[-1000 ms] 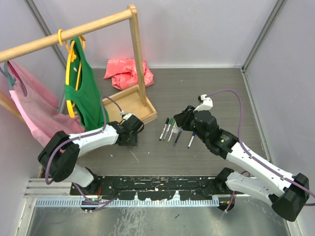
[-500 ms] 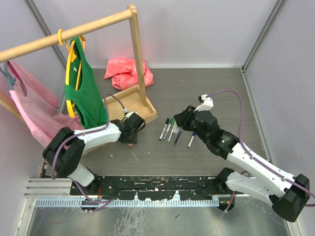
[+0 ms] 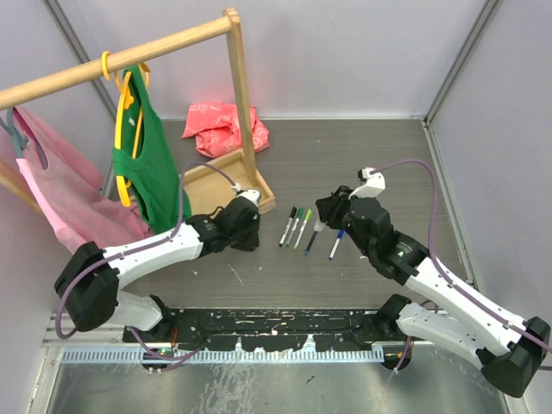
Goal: Insert the pens into the pen caps
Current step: Pick up the pen cap from the center of the board, then place the pen cap at the center of the board.
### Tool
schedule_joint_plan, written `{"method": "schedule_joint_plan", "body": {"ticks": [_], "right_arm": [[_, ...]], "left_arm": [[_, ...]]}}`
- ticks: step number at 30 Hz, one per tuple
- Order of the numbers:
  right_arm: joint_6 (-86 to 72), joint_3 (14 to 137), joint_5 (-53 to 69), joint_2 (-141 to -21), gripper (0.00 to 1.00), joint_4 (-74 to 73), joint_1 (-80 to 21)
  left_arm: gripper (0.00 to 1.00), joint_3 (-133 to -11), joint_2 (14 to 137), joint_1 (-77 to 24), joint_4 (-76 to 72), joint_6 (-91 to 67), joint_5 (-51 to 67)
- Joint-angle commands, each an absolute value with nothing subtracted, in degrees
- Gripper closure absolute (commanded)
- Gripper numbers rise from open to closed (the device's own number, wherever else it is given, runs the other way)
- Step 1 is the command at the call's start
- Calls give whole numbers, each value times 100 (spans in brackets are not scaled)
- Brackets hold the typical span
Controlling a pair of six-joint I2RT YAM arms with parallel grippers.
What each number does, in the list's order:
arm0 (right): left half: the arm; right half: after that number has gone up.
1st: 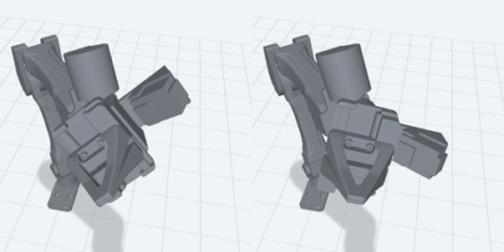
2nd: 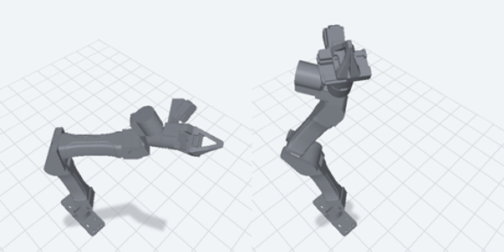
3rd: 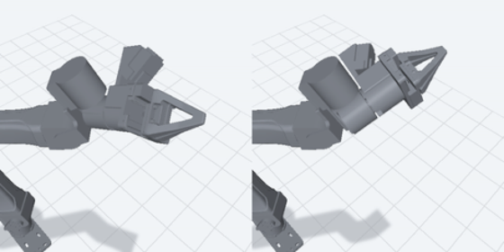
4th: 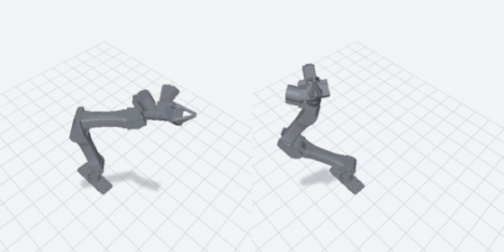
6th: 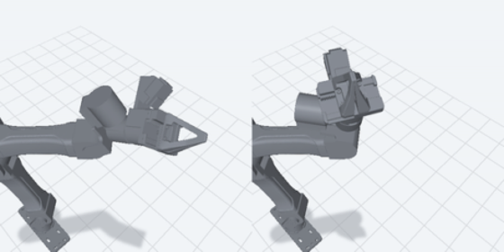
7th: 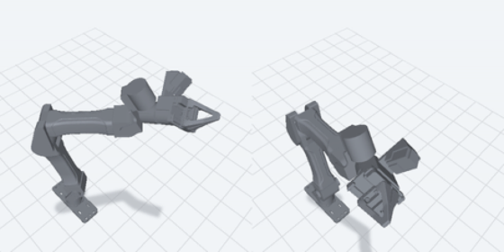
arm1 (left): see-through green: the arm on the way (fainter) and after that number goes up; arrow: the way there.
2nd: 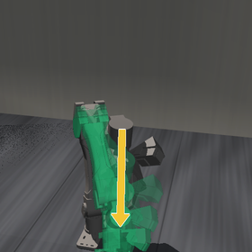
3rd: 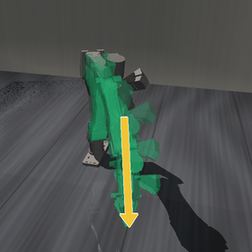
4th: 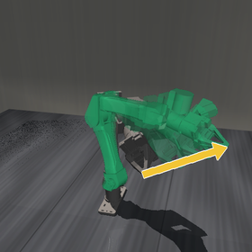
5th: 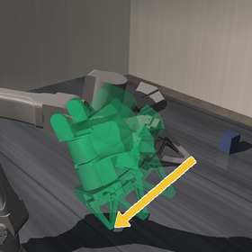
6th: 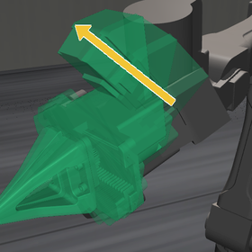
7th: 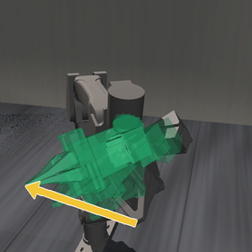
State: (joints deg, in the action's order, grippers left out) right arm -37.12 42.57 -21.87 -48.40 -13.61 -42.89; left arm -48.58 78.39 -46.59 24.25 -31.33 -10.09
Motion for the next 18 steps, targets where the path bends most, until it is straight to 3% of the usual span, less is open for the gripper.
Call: {"method": "schedule_joint_plan", "body": {"ticks": [1, 18], "right_arm": [[-3494, 4507, -2915, -4270, 92, -1310, -4259], [-3498, 4244, -3810, -3130, 94, -1654, -4259]], "left_arm": [[89, -5355, 8050, -5301, 1830, -3001, -704], [89, -6321, 9899, -6521, 1250, -2975, -621]]}}
